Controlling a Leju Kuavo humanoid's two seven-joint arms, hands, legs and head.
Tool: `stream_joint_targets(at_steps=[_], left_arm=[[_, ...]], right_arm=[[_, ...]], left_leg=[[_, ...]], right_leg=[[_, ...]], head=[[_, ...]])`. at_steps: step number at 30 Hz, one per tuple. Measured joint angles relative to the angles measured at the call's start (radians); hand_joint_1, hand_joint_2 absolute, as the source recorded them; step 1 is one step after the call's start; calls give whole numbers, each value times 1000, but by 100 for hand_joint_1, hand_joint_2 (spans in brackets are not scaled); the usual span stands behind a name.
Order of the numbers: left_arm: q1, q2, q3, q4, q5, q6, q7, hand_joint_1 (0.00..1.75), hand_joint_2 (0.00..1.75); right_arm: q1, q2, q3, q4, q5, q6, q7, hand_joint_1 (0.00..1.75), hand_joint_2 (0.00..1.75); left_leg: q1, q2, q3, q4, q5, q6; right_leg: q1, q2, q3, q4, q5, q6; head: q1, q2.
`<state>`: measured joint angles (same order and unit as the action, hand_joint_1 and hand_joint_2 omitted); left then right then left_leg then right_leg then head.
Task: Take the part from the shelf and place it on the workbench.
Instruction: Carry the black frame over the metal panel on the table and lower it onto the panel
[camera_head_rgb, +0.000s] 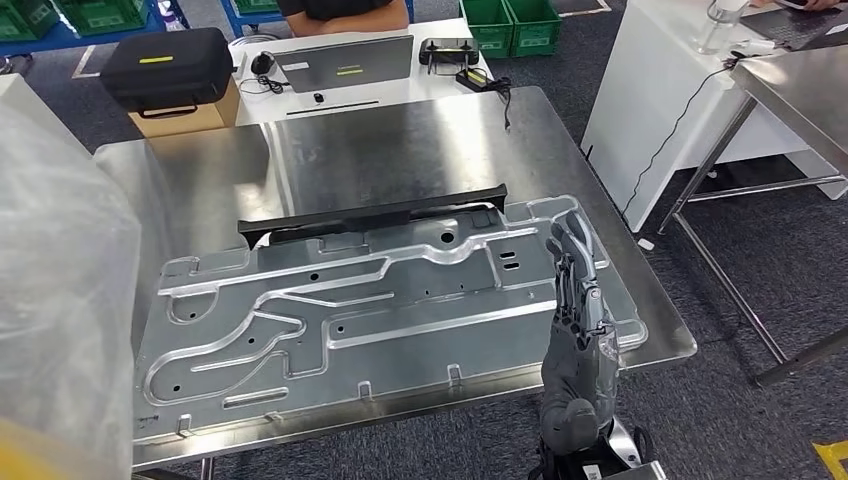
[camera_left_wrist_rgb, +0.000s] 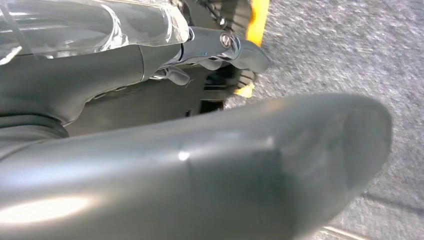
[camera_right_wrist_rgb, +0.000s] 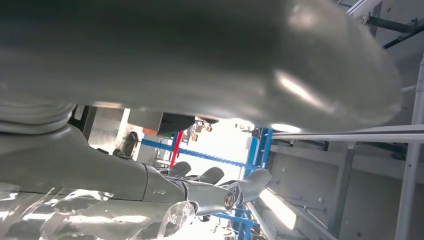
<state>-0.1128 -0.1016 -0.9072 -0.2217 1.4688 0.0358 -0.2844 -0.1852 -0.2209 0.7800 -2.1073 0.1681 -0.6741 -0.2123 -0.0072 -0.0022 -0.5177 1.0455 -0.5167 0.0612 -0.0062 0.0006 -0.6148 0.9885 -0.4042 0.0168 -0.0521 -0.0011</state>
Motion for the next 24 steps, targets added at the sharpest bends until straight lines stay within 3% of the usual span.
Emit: stream_joint_targets(at_steps=[2, 4, 6, 8, 10, 11, 12, 13, 15, 17, 20, 22, 24], left_arm=[[-1, 2, 1, 0, 0, 0, -2, 0, 0], [1, 3, 2, 0, 1, -5, -6, 0, 0], [5, 3, 2, 0, 1, -11, -9, 0, 0], [4, 3, 3, 0, 2, -15, -12, 0, 0], [5, 3, 3, 0, 6, -16, -13, 0, 0], [6, 3, 3, 0, 9, -16, -13, 0, 0], [7, 3, 3, 0, 11, -15, -13, 0, 0], [8, 3, 3, 0, 13, -14, -12, 0, 0], [8, 3, 3, 0, 14, -11, -12, 0, 0], [7, 4, 4, 0, 15, -8, -9, 0, 0], [6, 5, 5, 0, 18, -8, -8, 0, 0], [5, 5, 7, 0, 18, -8, -9, 0, 0], [1, 6, 7, 0, 18, -9, -11, 0, 0]], right_arm=[[4, 1, -3, -5, 0, 0, 1, 0, 0], [7, 3, -5, -7, -1, 2, 3, 0, 0], [9, 5, -6, -9, -5, 3, 5, 0, 0], [11, 5, -8, -10, -10, 3, 8, 0, 0], [13, 5, -8, -9, -14, 4, 10, 0, 0], [14, 5, -8, -9, -17, 5, 10, 0, 0], [16, 5, -8, -9, -21, 6, 11, 0, 0], [17, 5, -8, -8, -25, 6, 11, 0, 0], [17, 6, -8, -8, -35, 7, 12, 0, 0], [17, 7, -9, -8, -59, 11, 12, 0, 0], [19, 8, -10, -5, -146, 36, -2, 0, 0], [20, 9, -12, -2, -219, 62, -24, 0, 0], [22, 11, -15, 2, -279, 85, -45, 0, 0]], left_leg=[[-14, 4, 47, -84, 20, 8], [-17, 6, 42, -95, 33, 3], [-12, 8, 33, -103, 53, 6], [-5, 10, 18, -108, 73, 13], [-3, 10, -4, -107, 90, 15], [-2, 10, -15, -106, 98, 13], [1, 10, -26, -105, 105, 10], [4, 10, -36, -102, 111, 5], [8, 9, -53, -92, 118, -5], [6, 9, -66, -78, 124, -17], [7, 8, -78, -70, 134, -36], [12, 8, -97, -28, 93, -47], [14, 8, -134, 85, 6, -56]], right_leg=[[0, 0, -5, 0, 10, 5], [-2, -3, -7, -4, 22, 15], [-4, -2, -16, 10, 5, 26], [-6, 0, -46, 91, -73, 35], [-8, 0, -83, 223, -158, 44], [-10, -1, -88, 269, -175, 49], [-13, -1, -76, 279, -170, 53], [-16, -1, -43, 249, -149, 58], [-23, -1, 60, 109, -107, 68], [-25, 2, 123, 6, -98, 64], [-21, 4, 118, -11, -93, 36], [-21, 1, 105, -13, -80, 15], [-21, -2, 86, -13, -66, 2]], head=[[1, 0], [1, 0], [1, 0], [3, 0], [5, 0], [6, 0], [6, 0], [6, 0], [7, 0], [10, 0], [10, 0], [9, 0], [7, 0]])
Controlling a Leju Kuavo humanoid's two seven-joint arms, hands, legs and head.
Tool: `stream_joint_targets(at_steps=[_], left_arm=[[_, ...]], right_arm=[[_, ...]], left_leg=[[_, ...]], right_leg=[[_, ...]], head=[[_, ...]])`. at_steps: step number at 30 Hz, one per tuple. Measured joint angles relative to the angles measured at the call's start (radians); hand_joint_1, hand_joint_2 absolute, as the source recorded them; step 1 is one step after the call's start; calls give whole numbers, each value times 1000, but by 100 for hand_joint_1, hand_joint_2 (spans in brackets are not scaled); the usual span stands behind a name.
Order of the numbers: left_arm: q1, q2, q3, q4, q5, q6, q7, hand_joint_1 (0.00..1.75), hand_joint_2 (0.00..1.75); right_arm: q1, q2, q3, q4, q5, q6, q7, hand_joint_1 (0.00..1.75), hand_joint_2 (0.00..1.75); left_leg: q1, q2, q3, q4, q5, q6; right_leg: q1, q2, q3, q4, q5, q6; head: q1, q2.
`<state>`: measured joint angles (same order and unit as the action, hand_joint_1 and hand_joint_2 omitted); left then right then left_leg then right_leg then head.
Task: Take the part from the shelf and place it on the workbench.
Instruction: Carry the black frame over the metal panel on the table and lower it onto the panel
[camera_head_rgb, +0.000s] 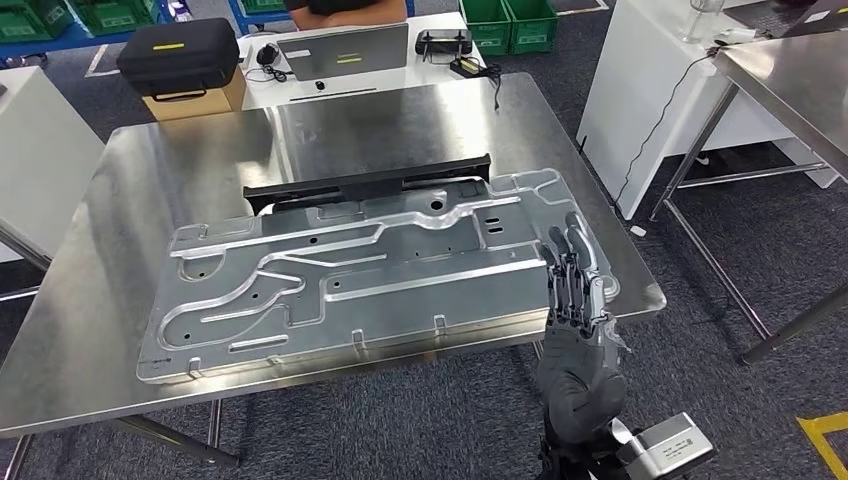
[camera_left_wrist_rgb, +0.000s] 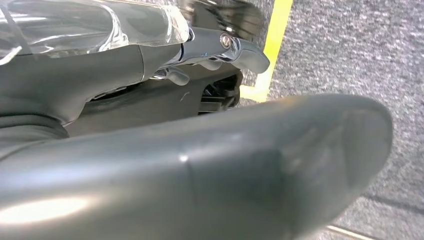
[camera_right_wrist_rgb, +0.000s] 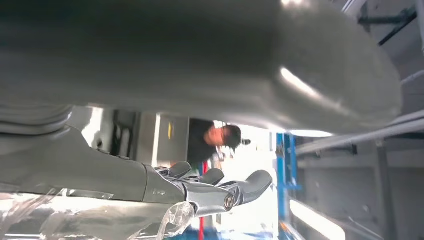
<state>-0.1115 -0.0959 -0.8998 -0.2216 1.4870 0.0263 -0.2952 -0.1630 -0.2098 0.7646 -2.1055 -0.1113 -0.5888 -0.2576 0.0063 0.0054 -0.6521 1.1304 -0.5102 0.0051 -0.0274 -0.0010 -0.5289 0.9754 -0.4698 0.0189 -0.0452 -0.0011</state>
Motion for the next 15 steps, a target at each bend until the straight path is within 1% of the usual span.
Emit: stream_joint_targets(at_steps=[1, 2, 3, 4, 5, 6, 7, 8, 9, 10, 11, 12, 13, 14, 15], left_arm=[[-2, 0, 0, 0, 0, 0, -1, 0, 0], [-4, 0, 1, 0, 0, -1, -1, 0, 0], [-4, 1, 1, 0, 0, -1, -2, 0, 0], [-3, 1, 1, 0, 0, 0, -2, 0, 0], [-2, 1, 1, 0, 0, 0, -3, 0, 0], [0, 1, 1, 0, 0, 1, -5, 0, 0], [0, 1, 1, 0, 0, 1, -6, 0, 0], [-2, 0, 1, 0, 0, 2, -8, 0, 0], [-3, 0, 1, 0, 0, 3, -9, 0, 0], [-3, 0, 1, 0, 0, 4, -10, 0, 0], [-2, 0, 1, 0, 0, 6, -11, 0, 0], [1, 1, 1, 0, 0, 7, -11, 0, 0], [3, 1, 1, 0, 0, 7, -11, 0, 0], [5, 0, 1, 0, 0, 8, -12, 0, 0], [5, 0, 1, 0, 0, 7, -12, 0, 0]], right_arm=[[2, 1, -2, 2, -22, 9, -8, 0, 0], [3, 2, -4, 4, -38, 17, -13, 0, 0], [5, 2, -6, 7, -48, 21, -16, 0, 0], [6, 2, -7, 8, -51, 22, -17, 0, 0], [6, 3, -8, 10, -49, 23, -15, 0, 0], [6, 3, -9, 11, -44, 23, -13, 0, 0], [6, 4, -10, 12, -38, 23, -10, 0, 0], [6, 4, -10, 13, -33, 23, -7, 0, 0], [6, 5, -10, 14, -29, 23, -5, 0, 0], [6, 5, -10, 15, -26, 23, -3, 0, 0], [6, 6, -10, 15, -24, 23, -1, 0, 0], [5, 7, -10, 15, -23, 23, 0, 0, 0], [5, 7, -10, 16, -22, 23, 1, 0, 0], [5, 7, -11, 17, -22, 23, 2, 0, 0], [6, 7, -11, 18, -21, 23, 2, 0, 0]], left_leg=[[0, 0, -18, 67, -38, -3], [0, 0, -26, 116, -57, -3], [0, 0, -20, 138, -59, -2], [-1, 0, 6, 117, -38, 2], [-2, 3, 47, 60, -8, 7], [-5, 12, 96, -17, 15, 15], [-11, 23, 140, -91, 27, 22], [-17, 32, 170, -146, 30, 28], [-22, 37, 183, -176, 25, 34], [-26, 32, 183, -186, 25, 39], [-25, 25, 180, -191, 30, 45], [-23, 16, 178, -195, 37, 52], [-20, 10, 175, -199, 46, 59], [-18, 3, 172, -203, 54, 65], [-18, -3, 166, -203, 59, 70]], right_leg=[[1, -1, -10, 0, 7, -2], [3, -1, -21, 0, 14, -3], [5, -2, -31, 1, 21, -2], [6, -4, -39, 1, 27, -2], [7, -6, -46, 1, 32, -1], [9, -10, -51, 1, 37, 0], [10, -15, -53, 1, 42, 3], [10, -21, -55, 1, 46, 8], [10, -29, -57, 1, 50, 13], [9, -38, -57, -1, 54, 20], [9, -44, -58, -1, 56, 26], [8, -43, -60, 3, 51, 31], [7, -36, -68, 23, 35, 36], [7, -24, -86, 65, 6, 39], [7, -14, -112, 128, -31, 41]], head=[[0, 0], [0, 0], [0, 0], [0, 0], [0, 0], [0, 0], [0, 0], [0, 0], [0, 0], [0, 0], [0, 0], [0, 0], [1, 0], [2, 0], [3, 0]])
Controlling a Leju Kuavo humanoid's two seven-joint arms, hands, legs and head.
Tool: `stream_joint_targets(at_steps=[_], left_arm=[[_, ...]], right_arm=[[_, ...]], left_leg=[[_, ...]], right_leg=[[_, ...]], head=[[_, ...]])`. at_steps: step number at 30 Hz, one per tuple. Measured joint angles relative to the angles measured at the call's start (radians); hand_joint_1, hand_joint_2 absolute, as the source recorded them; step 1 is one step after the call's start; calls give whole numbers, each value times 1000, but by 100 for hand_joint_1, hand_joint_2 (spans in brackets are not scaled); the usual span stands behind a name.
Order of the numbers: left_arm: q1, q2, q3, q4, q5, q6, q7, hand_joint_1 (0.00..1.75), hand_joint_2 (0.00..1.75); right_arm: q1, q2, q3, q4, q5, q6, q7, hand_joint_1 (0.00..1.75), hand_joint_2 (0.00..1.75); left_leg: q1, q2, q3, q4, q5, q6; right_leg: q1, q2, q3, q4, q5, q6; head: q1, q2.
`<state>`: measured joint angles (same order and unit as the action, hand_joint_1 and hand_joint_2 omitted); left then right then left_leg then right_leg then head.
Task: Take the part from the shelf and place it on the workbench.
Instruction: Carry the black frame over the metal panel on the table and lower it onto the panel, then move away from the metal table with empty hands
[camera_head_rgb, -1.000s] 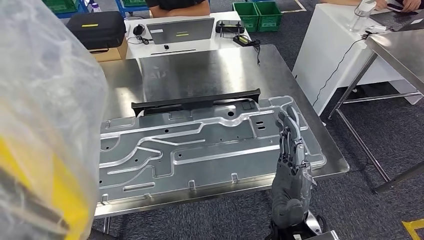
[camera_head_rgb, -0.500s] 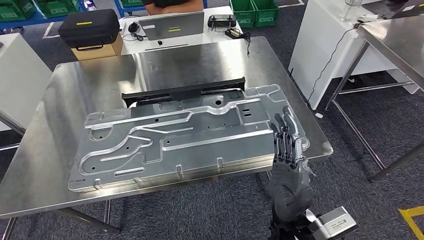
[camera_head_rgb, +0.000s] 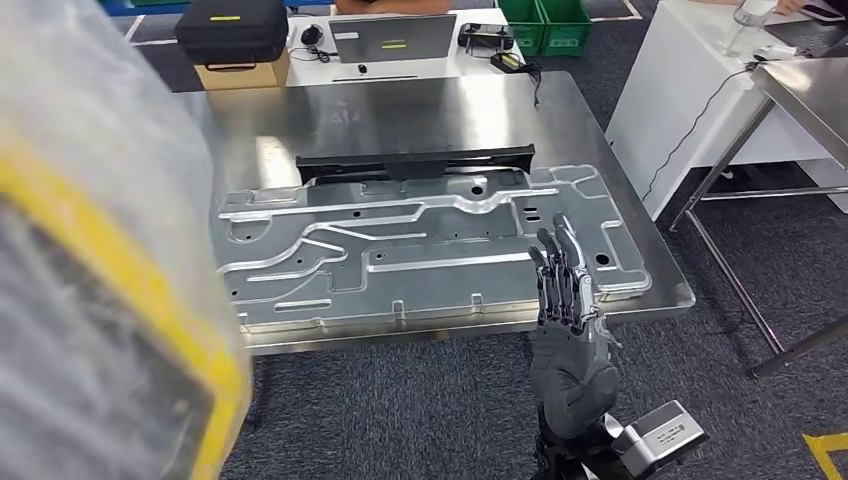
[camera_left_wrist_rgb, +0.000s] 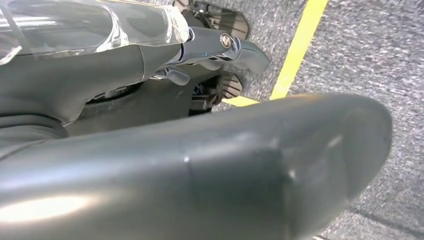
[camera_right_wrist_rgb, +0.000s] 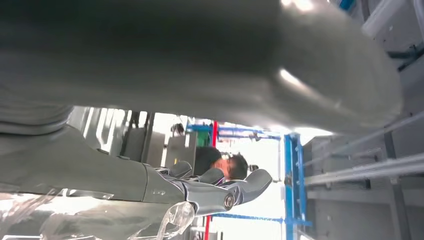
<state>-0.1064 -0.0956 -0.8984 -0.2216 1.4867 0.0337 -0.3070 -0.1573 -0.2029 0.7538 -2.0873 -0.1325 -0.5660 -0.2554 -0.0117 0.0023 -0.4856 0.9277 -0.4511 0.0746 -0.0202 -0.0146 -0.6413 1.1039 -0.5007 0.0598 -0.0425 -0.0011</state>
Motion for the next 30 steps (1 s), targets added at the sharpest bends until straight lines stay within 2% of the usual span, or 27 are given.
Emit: stream_joint_targets(at_steps=[1, 2, 3, 4, 5, 7, 8, 9, 11, 13, 14, 16, 17, 18, 19, 20, 22, 23, 24, 26, 27, 29, 30], left_arm=[[0, 0, 0, 0, 0, 0, 0, 0, 0], [1, 0, 0, 0, 0, 0, 0, 0, 0], [3, 0, 0, 0, 0, 1, 0, 0, 0], [4, 0, 0, 0, 0, 2, 0, 0, 0], [5, 0, 0, 0, 0, 3, 0, 0, 0], [4, -1, 0, 0, 0, 4, 1, 0, 0], [2, -2, 0, 0, 0, 4, 2, 0, 0], [1, -2, 0, 0, -1, 4, 3, 0, 0], [1, -2, 0, 0, -1, 4, 5, 0, 0], [3, -2, 0, 0, -1, 4, 6, 0, 0], [2, -2, 0, 0, -1, 4, 5, 0, 0], [-1, -2, 1, 0, -1, 4, 3, 0, 0], [-4, -1, 1, 0, -2, 6, 3, 0, 0], [-6, 0, 1, 0, -3, 8, 3, 0, 0], [-7, 1, 2, 0, -3, 10, 3, 0, 0], [-7, 2, 2, 0, -4, 11, 5, 0, 0], [-4, 2, 2, 0, -5, 12, 9, 0, 0], [-4, 2, 2, 0, -6, 12, 12, 0, 0], [-4, 1, 2, 0, -7, 13, 14, 0, 0], [-2, 0, 1, 0, -7, 16, 16, 0, 0], [1, 0, 1, 0, -8, 18, 16, 0, 0], [2, 0, 1, 0, -14, 22, 17, 0, 0], [2, 0, 0, 0, -19, 23, 17, 0, 0]], right_arm=[[1, 0, 0, 2, 1, 0, 0, 0, 0], [1, 0, 0, 4, 1, 0, 0, 0, 0], [2, 0, 0, 7, 1, 0, 0, 0, 0], [2, 0, 0, 9, 1, 0, 1, 0, 0], [3, 0, 0, 11, 1, 0, 1, 0, 0], [2, 0, 0, 14, 1, 1, 1, 0, 0], [2, 0, 0, 15, 2, 2, 1, 0, 0], [2, 0, 0, 16, 2, 4, 1, 0, 0], [1, 1, 0, 19, 2, 9, 1, 0, 0], [-1, 2, 0, 21, 1, 14, 1, 0, 0], [-2, 3, 0, 21, -1, 18, 2, 0, 0], [-2, 3, 0, 24, -8, 31, 4, 0, 0], [-2, 3, 0, 26, -12, 38, 6, 0, 0], [-2, 3, 1, 28, -15, 45, 7, 0, 0], [-3, 3, 1, 31, -17, 50, 8, 0, 0], [-3, 3, 1, 33, -18, 54, 9, 0, 0], [-5, 3, 1, 36, -21, 60, 10, 0, 0], [-7, 3, 1, 37, -22, 63, 10, 0, 0], [-10, 4, 1, 38, -22, 67, 11, 0, 0], [-14, 4, 2, 39, -22, 80, 12, 0, 0], [-16, 4, 2, 40, -22, 87, 13, 0, 0], [-19, 4, 3, 41, -22, 99, 14, 0, 0], [-20, 3, 3, 42, -22, 104, 15, 0, 0]], left_leg=[[-1, -6, -5, 0, 4, 3], [-2, -14, -10, 1, 8, 4], [-2, -21, -13, 2, 10, 4], [-3, -30, -14, 2, 12, 3], [-3, -40, -14, 3, 13, 2], [-5, -60, -16, 7, 14, -1], [-4, -68, -21, 10, 14, -4], [-4, -77, -28, 13, 16, -9], [-1, -92, -39, 14, 19, -20], [-1, -76, -55, 40, 3, -32], [0, -59, -76, 82, -20, -40], [9, -29, -145, 219, -82, -55], [14, -23, -180, 285, -104, -62], [18, -21, -199, 320, -108, -67], [22, -18, -198, 314, -92, -71], [25, -11, -175, 266, -61, -75], [26, 25, -102, 116, 8, -80], [24, 40, -78, 62, 27, -76], [21, 50, -67, 32, 34, -71], [15, 39, -71, 26, 34, -52], [15, 30, -72, 25, 36, -43], [16, 12, -72, 21, 41, -27], [17, 2, -71, 20, 43, -20]], right_leg=[[1, 6, -30, 72, -35, 1], [1, 9, -53, 131, -58, 2], [1, 10, -61, 158, -62, 2], [2, 11, -48, 142, -45, 1], [2, 19, -15, 85, -12, -3], [2, 56, 65, -64, 46, -14], [2, 72, 90, -116, 60, -18], [3, 81, 101, -142, 61, -21], [3, 68, 101, -151, 59, -24], [-3, 47, 102, -158, 63, -31], [-7, 34, 103, -161, 64, -34], [-8, 10, 103, -161, 63, -37], [-8, -3, 103, -161, 63, -37], [-10, -16, 103, -161, 62, -36], [-11, -28, 105, -161, 60, -34], [-13, -39, 107, -161, 59, -32], [-14, -55, 114, -160, 54, -22], [-12, -62, 116, -160, 52, -16], [-9, -68, 117, -160, 50, -10], [-7, -83, 119, -162, 50, 2], [-10, -81, 120, -161, 47, 8], [-15, -47, 104, -119, 13, 13], [-15, -21, 79, -64, -19, 13]], head=[[1, 0], [1, 0], [1, 0], [1, 0], [1, 0], [1, 0], [0, 0], [0, 0], [0, 0], [-2, 0], [-4, 0], [-9, 0], [-9, 0], [-9, 0], [-9, 0], [-9, 0], [-10, 0], [-9, 0], [-8, 0], [-5, 0], [-5, 0], [-4, 0], [-4, 0]])
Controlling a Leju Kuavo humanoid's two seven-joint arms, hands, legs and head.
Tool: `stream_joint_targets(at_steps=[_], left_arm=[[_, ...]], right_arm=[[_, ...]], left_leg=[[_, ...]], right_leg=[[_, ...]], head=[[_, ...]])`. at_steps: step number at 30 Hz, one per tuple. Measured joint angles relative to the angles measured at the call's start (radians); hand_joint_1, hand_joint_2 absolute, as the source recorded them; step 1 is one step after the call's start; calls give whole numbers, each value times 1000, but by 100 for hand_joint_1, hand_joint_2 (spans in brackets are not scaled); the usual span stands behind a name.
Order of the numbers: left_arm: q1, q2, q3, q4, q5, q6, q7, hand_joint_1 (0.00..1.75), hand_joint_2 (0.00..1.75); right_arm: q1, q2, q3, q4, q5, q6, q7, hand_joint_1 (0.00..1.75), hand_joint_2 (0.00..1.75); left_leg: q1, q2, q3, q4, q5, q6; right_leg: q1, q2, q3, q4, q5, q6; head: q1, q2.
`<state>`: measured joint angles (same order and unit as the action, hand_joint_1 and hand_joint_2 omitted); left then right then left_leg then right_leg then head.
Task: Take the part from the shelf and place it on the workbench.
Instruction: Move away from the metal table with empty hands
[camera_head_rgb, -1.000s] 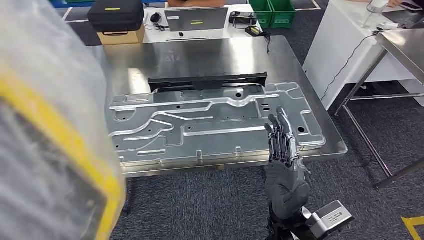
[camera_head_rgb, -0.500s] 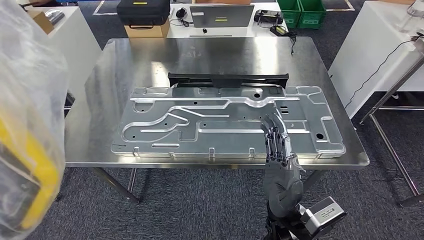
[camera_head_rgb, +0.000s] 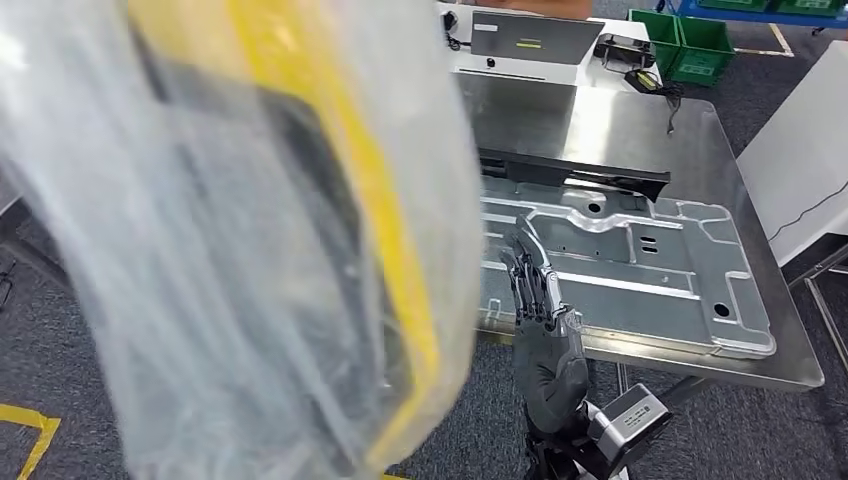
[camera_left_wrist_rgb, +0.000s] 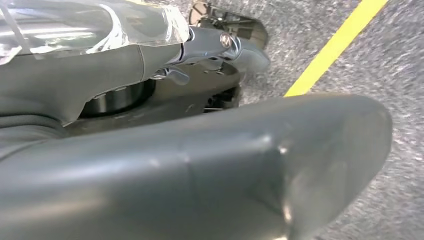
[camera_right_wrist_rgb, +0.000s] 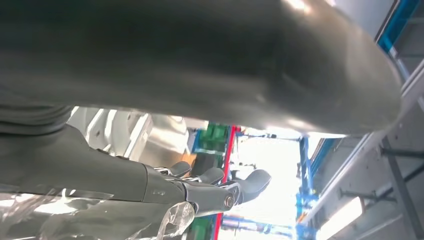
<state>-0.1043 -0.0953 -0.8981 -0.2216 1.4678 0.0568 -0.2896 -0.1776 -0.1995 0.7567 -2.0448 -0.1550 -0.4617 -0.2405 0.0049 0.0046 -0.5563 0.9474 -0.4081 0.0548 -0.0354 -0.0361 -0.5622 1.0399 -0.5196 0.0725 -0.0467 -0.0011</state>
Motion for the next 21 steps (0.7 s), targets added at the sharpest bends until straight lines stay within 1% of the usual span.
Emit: stream_joint_targets(at_steps=[1, 2, 3, 4, 5, 6, 7, 8, 9, 10, 11, 13, 15, 17, 19, 20, 21], left_arm=[[-1, 0, -1, 0, -6, 1, 1, 0, 0], [-2, -1, -3, 0, -12, 2, 3, 0, 0], [-2, -1, -4, 0, -17, 4, 5, 0, 0], [-1, -2, -6, 0, -21, 7, 7, 0, 0], [-1, -2, -8, 0, -23, 9, 8, 0, 0], [-1, -1, -9, 0, -24, 11, 9, 0, 0], [-2, -2, -10, 0, -24, 12, 9, 0, 0], [-3, -2, -10, 0, -25, 13, 9, 0, 0], [-5, -3, -11, 0, -26, 14, 10, 0, 0], [-6, -3, -11, 0, -26, 15, 10, 0, 0], [-5, -3, -12, 0, -27, 17, 11, 0, 0], [-3, -2, -12, 0, -29, 20, 12, 0, 0], [-2, -1, -13, 0, -30, 22, 12, 0, 0], [-2, -1, -13, 0, -30, 22, 12, 0, 0], [-2, -1, -13, 0, -31, 22, 12, 0, 0], [-4, -1, -16, 0, -42, 27, 14, 0, 0], [-6, 0, -23, 0, -56, 33, 18, 0, 0]], right_arm=[[0, 0, 0, 2, 0, 4, 1, 0, 0], [0, 0, 1, 4, 0, 9, 1, 0, 0], [0, 0, 2, 6, 0, 13, 2, 0, 0], [0, 0, 2, 9, -1, 17, 3, 0, 0], [0, 0, 2, 11, -1, 20, 3, 0, 0], [-1, 0, 3, 13, -1, 22, 3, 0, 0], [-1, 0, 3, 14, -1, 24, 3, 0, 0], [-2, 0, 3, 15, -2, 27, 3, 0, 0], [-4, 0, 3, 17, -2, 29, 3, 0, 0], [-5, 0, 4, 18, -2, 31, 3, 0, 0], [-7, 0, 4, 20, -3, 34, 3, 0, 0], [-10, 1, 5, 22, -3, 39, 3, 0, 0], [-12, 2, 5, 22, -3, 41, 3, 0, 0], [-12, 2, 5, 22, -3, 41, 3, 0, 0], [-13, 2, 5, 22, -3, 42, 3, 0, 0], [-13, 2, 5, 24, -3, 45, 3, 0, 0], [-13, 3, 5, 27, -4, 49, 3, 0, 0]], left_leg=[[-2, -10, 0, 0, 0, 5], [-4, -22, -1, 0, 0, 9], [-7, -35, 0, 0, 1, 11], [-9, -49, 1, 1, 1, 12], [-10, -63, 2, 1, 1, 12], [-11, -78, 4, 2, 0, 12], [-11, -93, 5, 3, 0, 11], [-12, -106, 3, 6, 0, 9], [-12, -118, -1, 8, 0, 5], [-12, -129, -6, 8, 1, 0], [-10, -140, -11, 9, 3, -5], [-8, -150, -17, 8, 5, -14], [-8, -150, -19, 10, 4, -17], [-8, -150, -19, 10, 4, -17], [-8, -144, -19, 11, 3, -18], [-7, -113, -44, 65, -25, -24], [-4, -81, -83, 144, -56, -34]], right_leg=[[3, 18, -35, 75, -36, -3], [6, 26, -73, 150, -66, -5], [9, 29, -100, 203, -79, -7], [12, 31, -111, 219, -73, -10], [13, 34, -100, 191, -46, -14], [13, 44, -71, 127, -8, -18], [13, 67, -37, 51, 28, -23], [12, 87, -7, -15, 52, -26], [11, 104, 11, -58, 65, -29], [12, 111, 18, -77, 66, -30], [13, 103, 19, -81, 66, -32], [13, 86, 19, -84, 70, -38], [9, 78, 19, -87, 72, -41], [9, 78, 19, -87, 72, -41], [9, 76, 20, -87, 72, -42], [9, 64, 21, -88, 71, -45], [9, 41, 24, -88, 69, -47]], head=[[0, 0], [0, 0], [0, 0], [0, 0], [0, 0], [0, 0], [0, 0], [0, 0], [0, 0], [0, 0], [0, 0], [0, 0], [1, 0], [1, 0], [1, 0], [-2, 0], [-4, 0]])
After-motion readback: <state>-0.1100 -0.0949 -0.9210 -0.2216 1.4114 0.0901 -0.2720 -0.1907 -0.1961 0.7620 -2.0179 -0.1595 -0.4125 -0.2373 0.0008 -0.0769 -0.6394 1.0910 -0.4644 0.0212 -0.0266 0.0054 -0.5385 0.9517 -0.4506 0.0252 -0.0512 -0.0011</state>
